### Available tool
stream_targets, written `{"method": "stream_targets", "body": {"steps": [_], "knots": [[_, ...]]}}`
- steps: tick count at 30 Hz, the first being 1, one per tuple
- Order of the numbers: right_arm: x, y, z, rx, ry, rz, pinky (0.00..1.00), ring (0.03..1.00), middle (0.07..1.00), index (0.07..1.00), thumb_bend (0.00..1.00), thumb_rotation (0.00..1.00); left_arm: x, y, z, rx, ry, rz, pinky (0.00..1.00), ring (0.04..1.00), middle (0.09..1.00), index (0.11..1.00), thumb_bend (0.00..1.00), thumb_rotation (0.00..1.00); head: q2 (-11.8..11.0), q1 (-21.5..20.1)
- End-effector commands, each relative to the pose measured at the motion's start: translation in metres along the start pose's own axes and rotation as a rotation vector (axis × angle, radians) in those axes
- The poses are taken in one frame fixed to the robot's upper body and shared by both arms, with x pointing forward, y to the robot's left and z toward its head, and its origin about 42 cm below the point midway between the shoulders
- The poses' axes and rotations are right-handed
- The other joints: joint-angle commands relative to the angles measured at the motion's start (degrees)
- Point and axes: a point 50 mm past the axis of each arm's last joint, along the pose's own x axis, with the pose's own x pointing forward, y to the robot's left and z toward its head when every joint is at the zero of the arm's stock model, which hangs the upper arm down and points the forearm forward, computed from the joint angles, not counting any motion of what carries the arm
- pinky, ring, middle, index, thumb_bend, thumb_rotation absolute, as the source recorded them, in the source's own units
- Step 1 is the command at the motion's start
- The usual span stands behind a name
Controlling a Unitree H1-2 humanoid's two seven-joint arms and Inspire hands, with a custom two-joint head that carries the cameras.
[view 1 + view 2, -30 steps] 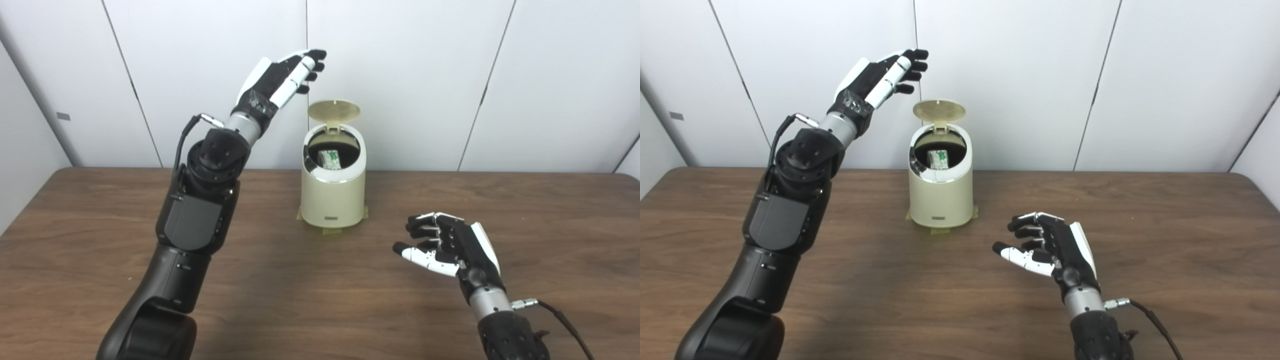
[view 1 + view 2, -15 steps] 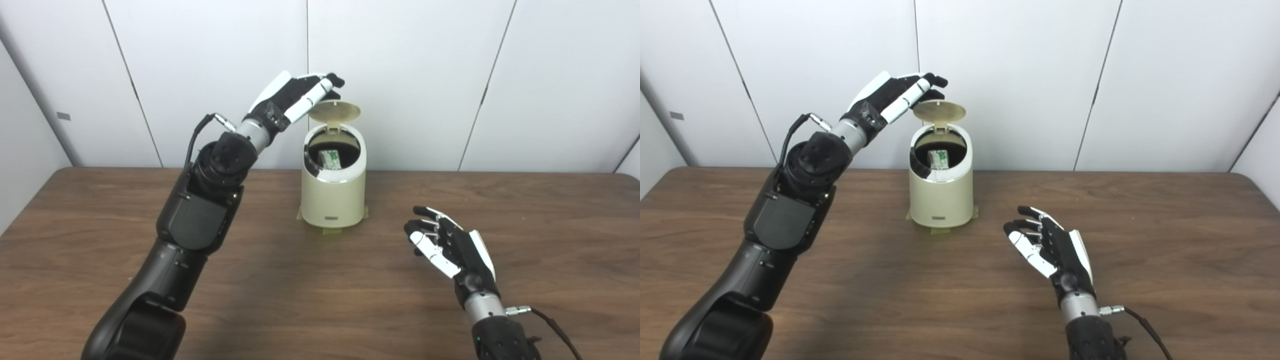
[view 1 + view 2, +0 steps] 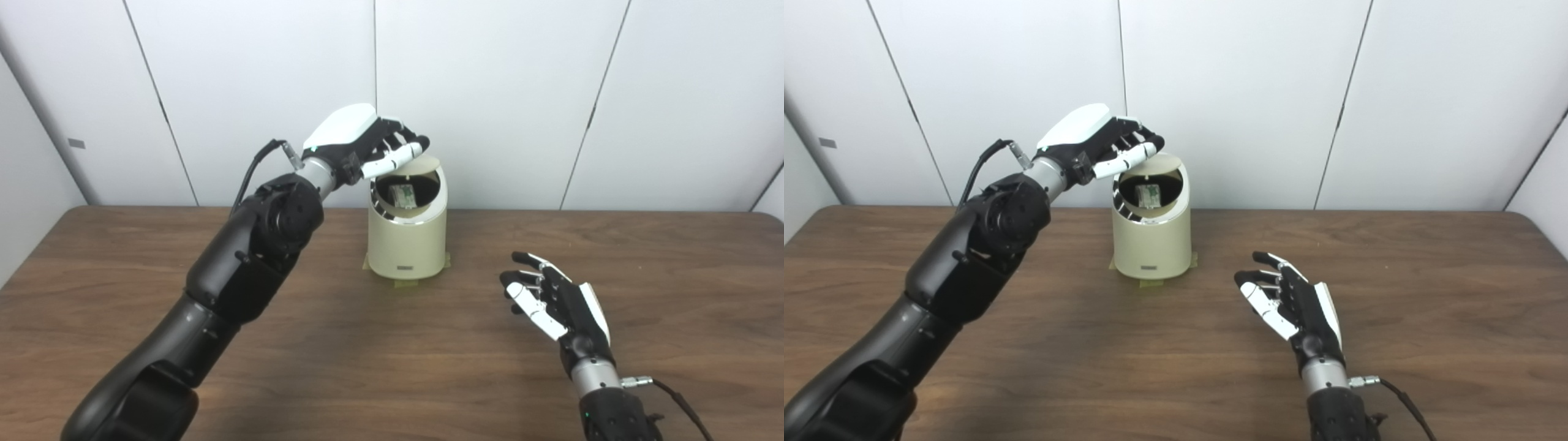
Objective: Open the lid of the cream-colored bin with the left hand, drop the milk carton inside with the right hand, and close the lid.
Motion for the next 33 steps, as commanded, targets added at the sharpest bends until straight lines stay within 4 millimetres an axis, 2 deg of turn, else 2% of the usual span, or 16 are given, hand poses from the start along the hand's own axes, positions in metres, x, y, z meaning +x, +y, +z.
{"method": "stream_targets", "body": {"steps": [1, 11, 24, 33], "knots": [[0.003, -0.004, 0.013, 0.012, -0.085, -0.010, 0.53, 0.620, 0.686, 0.804, 0.40, 0.59, 0.003, 0.030, 0.013, 0.098, -0.053, 0.070, 0.57, 0.653, 0.687, 0.715, 0.48, 1.00, 0.06, -0.13], [0.002, -0.006, 0.011, 0.003, -0.071, -0.001, 0.52, 0.605, 0.663, 0.813, 0.42, 0.63, -0.004, 0.012, 0.013, 0.348, -0.091, 0.010, 0.66, 0.734, 0.744, 0.751, 0.50, 1.00, 0.41, -0.72], [0.001, -0.006, 0.012, -0.005, -0.062, -0.008, 0.51, 0.592, 0.651, 0.813, 0.43, 0.64, -0.011, -0.023, 0.014, 0.513, -0.136, -0.114, 0.72, 0.770, 0.762, 0.770, 0.52, 1.00, 0.59, -1.98], [0.000, -0.003, 0.012, -0.002, -0.059, -0.015, 0.51, 0.590, 0.655, 0.818, 0.43, 0.66, -0.016, -0.036, 0.012, 0.560, -0.108, -0.208, 0.77, 0.797, 0.788, 0.789, 0.54, 1.00, 1.01, -2.29]]}}
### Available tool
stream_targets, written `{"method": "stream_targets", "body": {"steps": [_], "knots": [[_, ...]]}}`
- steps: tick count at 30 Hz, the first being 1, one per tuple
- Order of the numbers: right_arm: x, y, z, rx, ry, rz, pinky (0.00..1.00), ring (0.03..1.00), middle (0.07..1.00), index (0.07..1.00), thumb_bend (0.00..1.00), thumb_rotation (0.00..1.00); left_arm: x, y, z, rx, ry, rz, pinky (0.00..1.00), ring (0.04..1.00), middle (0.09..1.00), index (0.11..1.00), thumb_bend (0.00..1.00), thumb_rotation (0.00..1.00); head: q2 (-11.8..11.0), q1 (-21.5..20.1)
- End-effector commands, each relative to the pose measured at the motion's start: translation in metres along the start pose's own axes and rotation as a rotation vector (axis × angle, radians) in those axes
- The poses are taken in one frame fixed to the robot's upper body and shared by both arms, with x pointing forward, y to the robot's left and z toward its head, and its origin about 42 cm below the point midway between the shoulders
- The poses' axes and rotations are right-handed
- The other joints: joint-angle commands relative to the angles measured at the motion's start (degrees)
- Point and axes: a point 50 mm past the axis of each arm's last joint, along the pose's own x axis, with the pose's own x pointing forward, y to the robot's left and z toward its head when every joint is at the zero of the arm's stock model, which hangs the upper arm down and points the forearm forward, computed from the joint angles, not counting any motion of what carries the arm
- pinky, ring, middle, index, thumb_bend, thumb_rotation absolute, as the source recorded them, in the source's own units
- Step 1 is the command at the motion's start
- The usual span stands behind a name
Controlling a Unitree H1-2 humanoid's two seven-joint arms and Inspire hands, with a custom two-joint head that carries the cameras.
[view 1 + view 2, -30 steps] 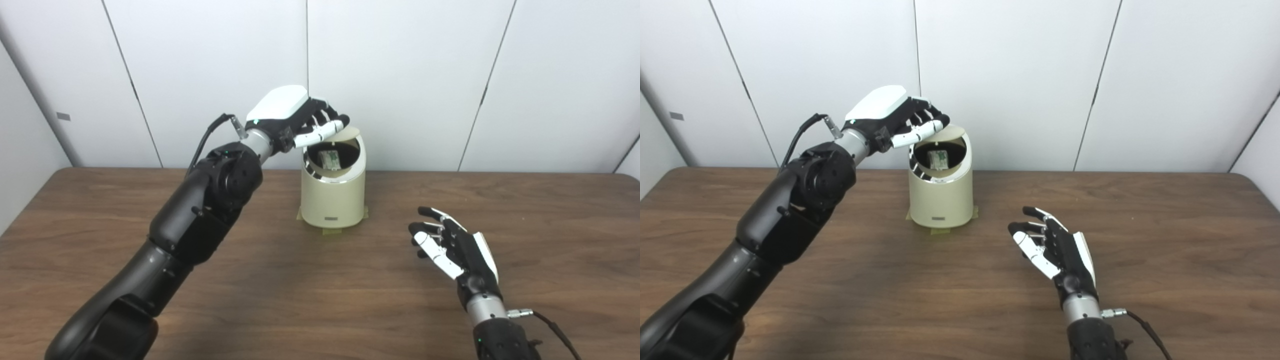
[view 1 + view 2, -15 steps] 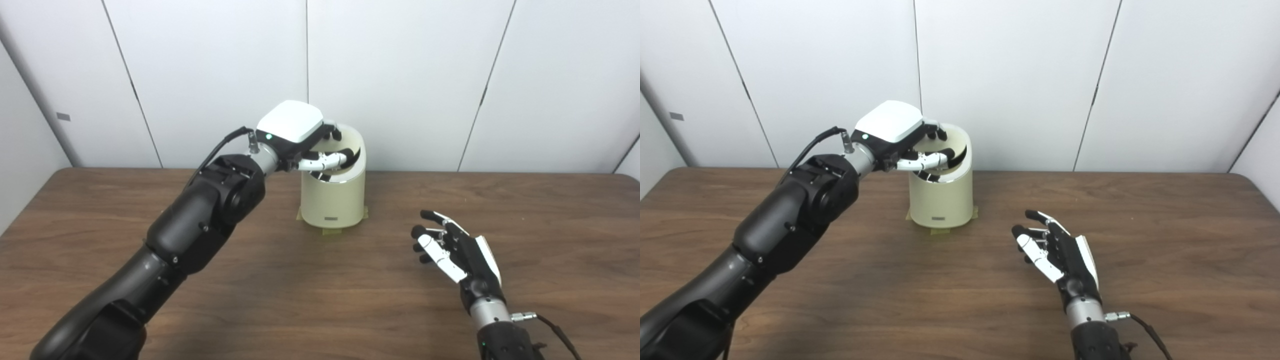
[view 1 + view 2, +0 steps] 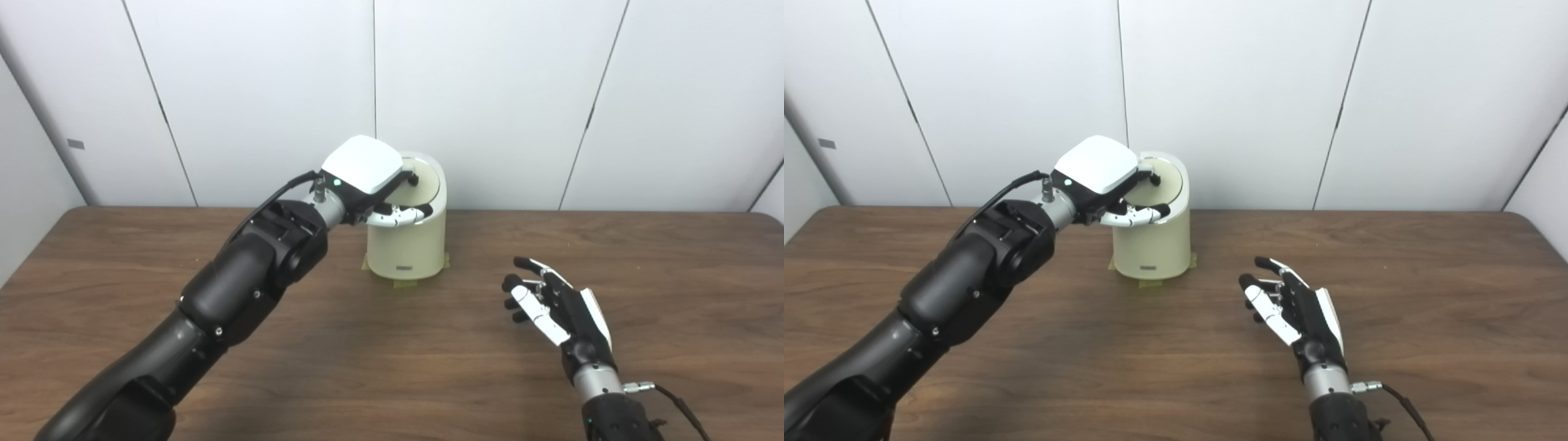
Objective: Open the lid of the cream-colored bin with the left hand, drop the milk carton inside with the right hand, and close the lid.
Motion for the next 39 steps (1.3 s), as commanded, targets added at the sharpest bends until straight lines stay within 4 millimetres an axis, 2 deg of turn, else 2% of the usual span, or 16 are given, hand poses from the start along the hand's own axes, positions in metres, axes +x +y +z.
{"method": "stream_targets", "body": {"steps": [1, 5, 11, 16, 24, 29, 39], "knots": [[0.003, -0.001, 0.016, 0.002, -0.070, -0.022, 0.51, 0.590, 0.654, 0.817, 0.43, 0.66, -0.001, -0.003, 0.001, 0.037, -0.006, -0.062, 0.79, 0.805, 0.794, 0.792, 0.53, 1.00, 0.13, -0.09], [0.003, 0.003, 0.015, 0.022, -0.076, -0.012, 0.50, 0.580, 0.645, 0.820, 0.41, 0.66, -0.002, -0.006, 0.003, 0.090, -0.014, -0.120, 0.82, 0.814, 0.799, 0.775, 0.52, 1.00, 0.29, -0.48], [0.000, 0.008, 0.020, 0.042, -0.085, -0.003, 0.49, 0.583, 0.651, 0.823, 0.40, 0.72, -0.001, -0.012, 0.009, 0.152, -0.018, -0.201, 0.85, 0.827, 0.792, 0.726, 0.51, 1.00, 0.65, -0.75], [-0.002, 0.007, 0.021, 0.048, -0.085, -0.010, 0.51, 0.585, 0.649, 0.820, 0.39, 0.77, 0.000, -0.019, 0.012, 0.191, -0.024, -0.247, 0.85, 0.819, 0.781, 0.731, 0.51, 1.00, 0.86, -0.94], [-0.003, 0.003, 0.020, 0.052, -0.089, -0.023, 0.51, 0.587, 0.655, 0.819, 0.40, 0.81, -0.002, -0.025, 0.016, 0.203, -0.031, -0.309, 0.87, 0.843, 0.821, 0.785, 0.54, 1.00, 1.16, -0.85], [-0.002, 0.002, 0.018, 0.057, -0.090, -0.023, 0.51, 0.590, 0.658, 0.825, 0.40, 0.81, -0.004, -0.010, 0.010, 0.121, -0.018, -0.226, 0.86, 0.833, 0.808, 0.779, 0.52, 1.00, 1.15, -0.86], [0.000, 0.001, 0.017, 0.059, -0.094, -0.025, 0.51, 0.590, 0.658, 0.827, 0.39, 0.79, -0.019, 0.056, -0.010, -0.171, 0.056, 0.159, 0.78, 0.825, 0.830, 0.815, 0.46, 1.00, 1.01, -0.45]]}}
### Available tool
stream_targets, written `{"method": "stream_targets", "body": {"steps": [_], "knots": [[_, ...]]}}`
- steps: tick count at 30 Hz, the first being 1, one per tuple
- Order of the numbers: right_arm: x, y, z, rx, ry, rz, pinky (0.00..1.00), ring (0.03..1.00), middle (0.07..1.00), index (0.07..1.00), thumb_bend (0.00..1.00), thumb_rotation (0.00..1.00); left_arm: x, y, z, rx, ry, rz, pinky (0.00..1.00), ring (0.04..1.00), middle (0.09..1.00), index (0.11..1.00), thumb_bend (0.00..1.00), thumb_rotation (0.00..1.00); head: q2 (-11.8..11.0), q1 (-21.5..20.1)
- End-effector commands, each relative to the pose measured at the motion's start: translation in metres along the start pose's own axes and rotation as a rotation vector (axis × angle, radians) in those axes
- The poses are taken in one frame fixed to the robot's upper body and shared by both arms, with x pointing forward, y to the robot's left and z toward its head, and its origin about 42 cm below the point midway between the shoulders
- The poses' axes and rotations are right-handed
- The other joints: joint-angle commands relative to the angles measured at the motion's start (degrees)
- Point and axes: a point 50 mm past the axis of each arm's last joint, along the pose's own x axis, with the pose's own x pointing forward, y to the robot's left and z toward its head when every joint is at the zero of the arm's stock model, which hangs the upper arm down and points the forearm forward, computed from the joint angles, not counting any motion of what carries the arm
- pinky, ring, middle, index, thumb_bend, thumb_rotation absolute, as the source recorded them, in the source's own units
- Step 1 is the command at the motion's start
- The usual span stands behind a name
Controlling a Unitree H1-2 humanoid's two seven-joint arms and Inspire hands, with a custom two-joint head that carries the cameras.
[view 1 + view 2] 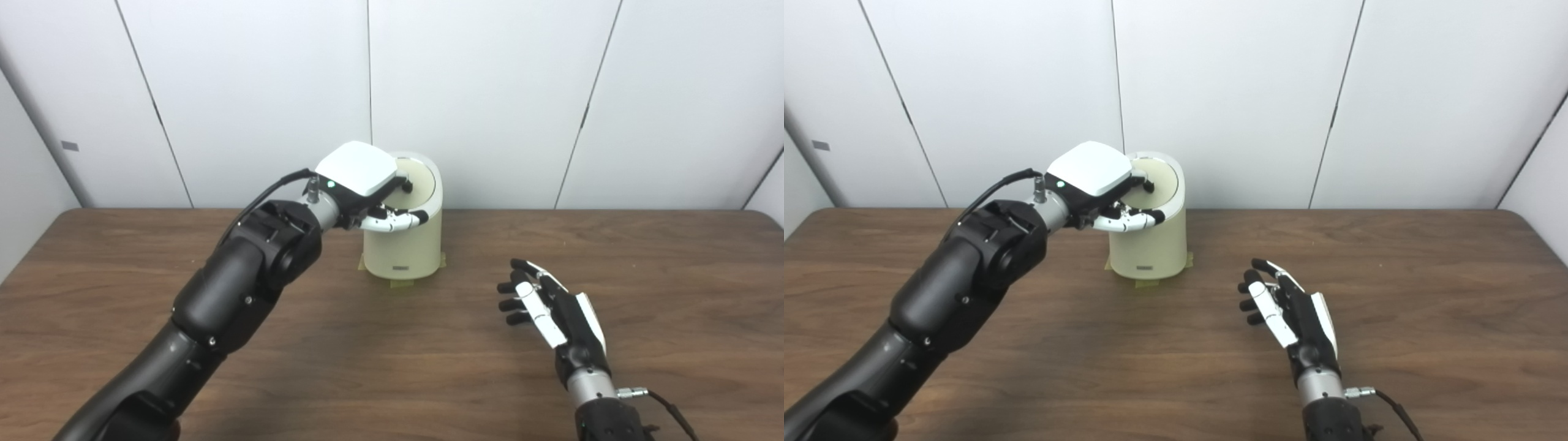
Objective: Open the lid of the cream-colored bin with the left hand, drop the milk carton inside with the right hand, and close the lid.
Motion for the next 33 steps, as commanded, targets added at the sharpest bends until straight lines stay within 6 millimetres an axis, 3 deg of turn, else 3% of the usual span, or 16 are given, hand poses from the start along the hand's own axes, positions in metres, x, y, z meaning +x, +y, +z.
{"method": "stream_targets", "body": {"steps": [1, 5, 10, 15, 21, 26, 28, 33], "knots": [[0.006, -0.002, 0.020, 0.020, -0.102, -0.017, 0.50, 0.589, 0.656, 0.825, 0.39, 0.78, -0.005, 0.051, -0.001, -0.035, 0.007, 0.192, 0.78, 0.832, 0.834, 0.821, 0.45, 1.00, 0.02, 0.05], [0.007, -0.001, 0.019, 0.012, -0.100, -0.026, 0.50, 0.590, 0.659, 0.822, 0.40, 0.75, -0.020, 0.054, -0.005, -0.107, 0.026, 0.265, 0.77, 0.847, 0.852, 0.831, 0.44, 1.00, -0.21, -0.02], [0.008, 0.000, 0.021, 0.010, -0.103, -0.026, 0.49, 0.578, 0.649, 0.804, 0.43, 0.71, -0.039, 0.035, -0.014, -0.232, 0.061, 0.338, 0.71, 0.822, 0.853, 0.845, 0.45, 1.00, -0.29, 0.00], [0.006, 0.003, 0.021, 0.048, -0.102, -0.035, 0.51, 0.591, 0.663, 0.809, 0.43, 0.70, -0.069, -0.007, -0.017, -0.541, 0.131, 0.358, 0.72, 0.843, 0.873, 0.860, 0.43, 0.97, -0.42, -0.58], [0.003, 0.008, 0.020, 0.079, -0.117, -0.042, 0.52, 0.618, 0.689, 0.827, 0.43, 0.77, -0.103, -0.059, -0.020, -0.893, 0.216, 0.402, 0.81, 0.878, 0.895, 0.886, 0.39, 0.97, -0.65, -1.00], [-0.001, 0.003, 0.021, 0.162, -0.168, -0.002, 0.61, 0.745, 0.796, 0.879, 0.49, 0.85, -0.129, -0.092, -0.020, -1.151, 0.277, 0.440, 0.85, 0.876, 0.890, 0.909, 0.40, 1.00, -1.17, 0.13], [-0.002, 0.000, 0.021, 0.193, -0.183, 0.011, 0.70, 0.830, 0.871, 0.914, 0.51, 0.87, -0.140, -0.101, -0.019, -1.225, 0.283, 0.443, 0.86, 0.896, 0.911, 0.936, 0.41, 1.00, -1.22, 0.66], [0.002, -0.013, 0.011, 0.233, -0.188, 0.012, 0.84, 0.927, 0.953, 0.956, 0.53, 0.91, -0.158, -0.123, -0.009, -1.366, 0.298, 0.430, 0.92, 0.953, 0.964, 0.970, 0.37, 1.00, -0.81, 1.88]]}}
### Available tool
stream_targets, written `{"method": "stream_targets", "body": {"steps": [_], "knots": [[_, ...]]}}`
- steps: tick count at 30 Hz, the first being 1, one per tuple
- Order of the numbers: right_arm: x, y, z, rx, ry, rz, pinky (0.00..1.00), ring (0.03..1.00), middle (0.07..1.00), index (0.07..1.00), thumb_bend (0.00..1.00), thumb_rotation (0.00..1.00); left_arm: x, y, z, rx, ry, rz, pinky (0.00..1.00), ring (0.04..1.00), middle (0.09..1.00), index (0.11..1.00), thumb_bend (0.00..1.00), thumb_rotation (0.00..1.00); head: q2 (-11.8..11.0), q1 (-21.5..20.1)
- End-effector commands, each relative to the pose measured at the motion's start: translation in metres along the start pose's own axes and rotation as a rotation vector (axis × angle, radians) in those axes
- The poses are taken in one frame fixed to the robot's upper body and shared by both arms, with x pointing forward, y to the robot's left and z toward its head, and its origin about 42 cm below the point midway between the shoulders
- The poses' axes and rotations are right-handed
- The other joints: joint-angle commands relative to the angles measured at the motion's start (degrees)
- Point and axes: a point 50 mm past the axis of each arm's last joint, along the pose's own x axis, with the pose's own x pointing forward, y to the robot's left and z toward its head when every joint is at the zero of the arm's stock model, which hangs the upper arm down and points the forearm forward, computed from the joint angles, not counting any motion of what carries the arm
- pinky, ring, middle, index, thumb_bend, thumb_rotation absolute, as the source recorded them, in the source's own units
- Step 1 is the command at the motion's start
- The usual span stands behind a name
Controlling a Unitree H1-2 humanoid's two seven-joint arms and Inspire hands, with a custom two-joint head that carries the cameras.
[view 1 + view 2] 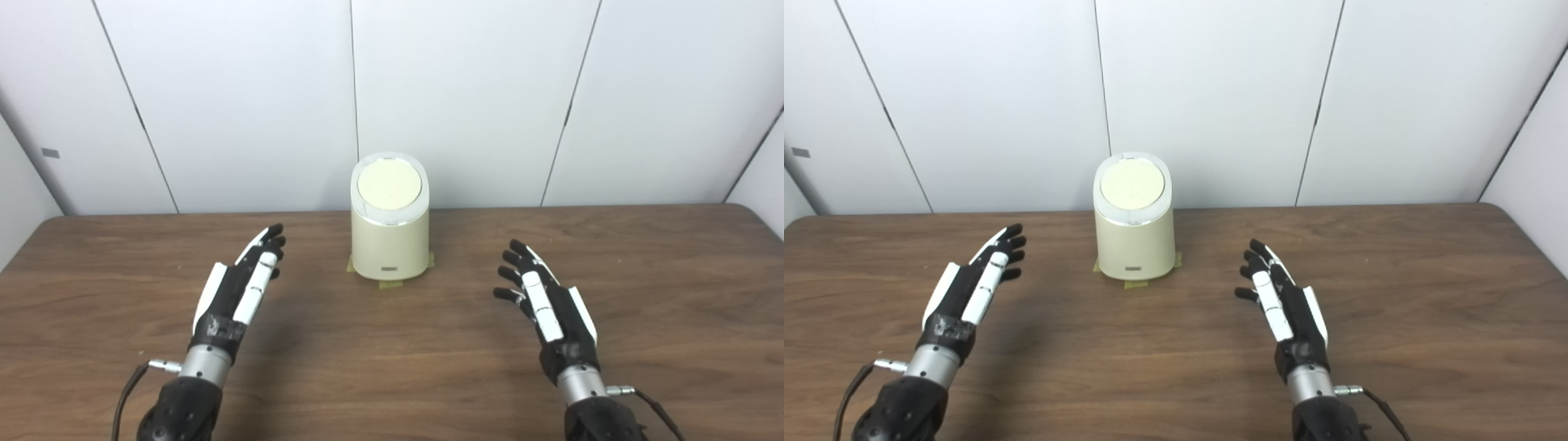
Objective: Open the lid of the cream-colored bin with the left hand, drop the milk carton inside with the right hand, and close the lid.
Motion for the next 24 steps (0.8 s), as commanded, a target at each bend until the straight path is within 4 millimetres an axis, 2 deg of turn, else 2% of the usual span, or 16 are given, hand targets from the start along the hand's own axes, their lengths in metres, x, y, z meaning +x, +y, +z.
{"method": "stream_targets", "body": {"steps": [1, 5, 10, 12, 15, 20, 24], "knots": [[0.007, -0.005, 0.011, 0.015, -0.087, 0.007, 0.85, 0.939, 0.962, 0.962, 0.54, 0.92, -0.003, -0.002, 0.015, -0.064, -0.060, 0.016, 0.94, 0.963, 0.974, 0.977, 0.37, 1.00, 0.22, 0.10], [0.004, -0.012, 0.003, -0.003, -0.060, 0.007, 0.91, 0.974, 0.984, 0.972, 0.59, 0.95, -0.014, -0.005, 0.005, -0.160, -0.050, 0.048, 0.98, 0.984, 0.995, 0.998, 0.36, 1.00, 0.90, 0.84], [0.000, -0.013, 0.002, -0.011, -0.045, 0.013, 0.95, 0.979, 0.976, 0.968, 0.64, 1.00, -0.018, 0.000, 0.000, -0.185, -0.063, 0.082, 1.00, 0.996, 1.000, 1.000, 0.41, 1.00, 2.37, 0.54], [0.005, -0.016, 0.002, -0.004, -0.040, 0.013, 0.96, 0.988, 0.981, 0.973, 0.63, 1.00, -0.019, -0.001, -0.004, -0.194, -0.063, 0.087, 1.00, 0.999, 1.000, 1.000, 0.43, 1.00, 3.12, 1.09], [0.013, -0.023, 0.001, 0.004, -0.039, 0.007, 0.99, 0.999, 0.996, 0.978, 0.63, 1.00, -0.019, -0.004, -0.007, -0.193, -0.060, 0.084, 1.00, 1.000, 1.000, 1.000, 0.40, 1.00, 3.39, 2.21], [0.019, -0.039, 0.000, 0.011, -0.034, -0.027, 0.99, 1.000, 1.000, 0.989, 0.65, 1.00, -0.018, -0.005, 0.009, -0.174, -0.078, 0.083, 1.00, 1.000, 0.998, 1.000, 0.44, 1.00, 4.82, 2.13], [0.014, -0.047, 0.001, 0.036, -0.032, -0.024, 1.00, 1.000, 0.998, 0.993, 0.62, 1.00, -0.024, -0.008, 0.012, -0.197, -0.080, 0.095, 1.00, 0.992, 0.987, 0.995, 0.48, 1.00, 4.63, 2.26]]}}
